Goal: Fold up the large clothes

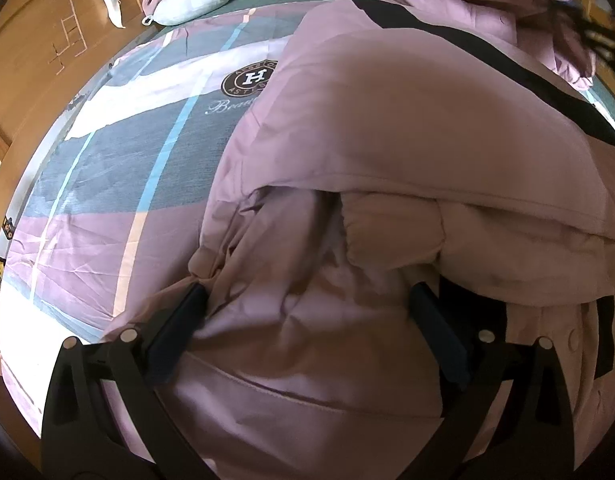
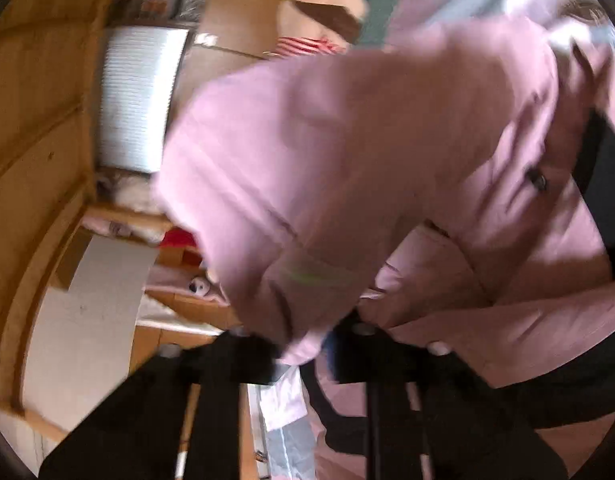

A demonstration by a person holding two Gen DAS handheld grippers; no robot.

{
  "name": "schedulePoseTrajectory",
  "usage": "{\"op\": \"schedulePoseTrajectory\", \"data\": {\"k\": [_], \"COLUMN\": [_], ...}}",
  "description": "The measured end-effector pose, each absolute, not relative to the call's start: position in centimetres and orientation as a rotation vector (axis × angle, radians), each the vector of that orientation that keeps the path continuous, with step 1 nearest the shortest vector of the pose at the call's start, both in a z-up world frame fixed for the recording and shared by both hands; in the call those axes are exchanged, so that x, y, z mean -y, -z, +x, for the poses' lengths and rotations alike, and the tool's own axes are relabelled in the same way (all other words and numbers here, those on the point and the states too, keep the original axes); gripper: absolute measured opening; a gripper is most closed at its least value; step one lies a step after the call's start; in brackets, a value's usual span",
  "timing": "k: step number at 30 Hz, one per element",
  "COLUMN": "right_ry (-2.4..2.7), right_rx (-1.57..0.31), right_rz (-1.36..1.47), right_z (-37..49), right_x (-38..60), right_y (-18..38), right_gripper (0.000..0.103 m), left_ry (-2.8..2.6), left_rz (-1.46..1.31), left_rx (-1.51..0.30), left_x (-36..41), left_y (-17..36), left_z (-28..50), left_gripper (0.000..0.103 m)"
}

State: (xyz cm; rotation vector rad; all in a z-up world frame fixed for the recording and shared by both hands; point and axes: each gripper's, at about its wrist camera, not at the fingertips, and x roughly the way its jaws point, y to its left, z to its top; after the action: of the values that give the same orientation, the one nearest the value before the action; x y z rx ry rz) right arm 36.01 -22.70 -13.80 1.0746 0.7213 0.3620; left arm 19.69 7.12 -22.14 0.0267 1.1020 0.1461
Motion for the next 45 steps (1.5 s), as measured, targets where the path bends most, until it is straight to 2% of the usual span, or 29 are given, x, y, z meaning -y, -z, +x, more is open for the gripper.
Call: {"op": "schedulePoseTrajectory", "data": {"k": [4, 7, 12, 15, 18, 20, 21, 22, 24, 28, 30, 33, 35, 38, 39, 41, 45], "right_ry": [-0.621, -0.736, -0.663, -0.581, -0.536, -0.506, -0.478, -0.46, -0.407, -0.598, -0.795, -0.723, -0.561, -0.314, -0.293, -0.312, -0.29], "right_rx": [-0.74, -0.797, -0.983, -1.08, -1.09, -1.087, -1.101, -1.111, -1.116, -1.05, -0.886, -0.598, -0.552, -0.711, -0.818, -0.96, -1.011], "right_rz": [0.856, 0.711, 0.448, 0.398, 0.362, 0.35, 0.337, 0.319, 0.236, 0.098, 0.089, 0.042, 0.009, -0.003, 0.018, -0.025, -0.067], "right_z": [28.2, 19.9, 9.3, 7.4, 7.2, 7.4, 7.7, 7.8, 7.8, 6.8, 5.6, 6.2, 8.6, 14.8, 16.9, 16.6, 13.3], "right_x": [21.6, 21.0, 20.3, 19.6, 18.9, 18.6, 18.3, 18.1, 17.5, 15.6, 14.9, 15.2, 15.7, 15.7, 16.2, 15.4, 14.9], "right_y": [8.9, 8.0, 13.6, 17.8, 18.5, 18.0, 18.2, 18.1, 17.6, 13.3, 8.4, 2.4, 1.6, 6.0, 9.4, 15.3, 20.6], "right_gripper": [0.012, 0.012, 0.012, 0.012, 0.014, 0.027, 0.038, 0.055, 0.074, 0.074, 0.074, 0.074, 0.074, 0.074, 0.074, 0.073, 0.074], "left_ry": [-0.117, -0.053, -0.038, 0.012, 0.059, 0.066, 0.068, 0.067, 0.067, 0.056, 0.041, 0.046, 0.052, 0.052, 0.049, 0.049, 0.077], "left_rz": [-0.029, -0.122, -0.188, -0.196, -0.152, -0.097, -0.074, -0.062, -0.057, -0.114, -0.145, -0.201, -0.209, -0.163, -0.147, -0.115, -0.111], "left_rx": [-1.073, -0.987, -0.785, -0.71, -0.71, -0.731, -0.741, -0.748, -0.766, -0.798, -0.817, -0.854, -0.868, -0.869, -0.867, -0.86, -0.866], "left_x": [-7.3, -8.0, -8.7, -7.6, -5.4, -4.0, -3.5, -3.5, -3.6, -5.2, -6.1, -7.0, -7.0, -6.2, -5.9, -5.4, -4.8], "left_y": [20.7, 18.4, 14.4, 13.2, 13.1, 13.6, 13.8, 14.0, 14.1, 14.2, 14.4, 15.2, 15.5, 15.8, 15.8, 15.8, 16.2], "left_z": [19.5, 18.8, 16.6, 15.5, 15.1, 15.0, 15.0, 15.1, 15.4, 15.9, 15.8, 16.2, 16.4, 16.5, 16.5, 16.4, 16.4], "left_gripper": [0.101, 0.101, 0.101, 0.101, 0.101, 0.101, 0.101, 0.101, 0.101, 0.101, 0.101, 0.101, 0.101, 0.101, 0.101, 0.101, 0.101]}}
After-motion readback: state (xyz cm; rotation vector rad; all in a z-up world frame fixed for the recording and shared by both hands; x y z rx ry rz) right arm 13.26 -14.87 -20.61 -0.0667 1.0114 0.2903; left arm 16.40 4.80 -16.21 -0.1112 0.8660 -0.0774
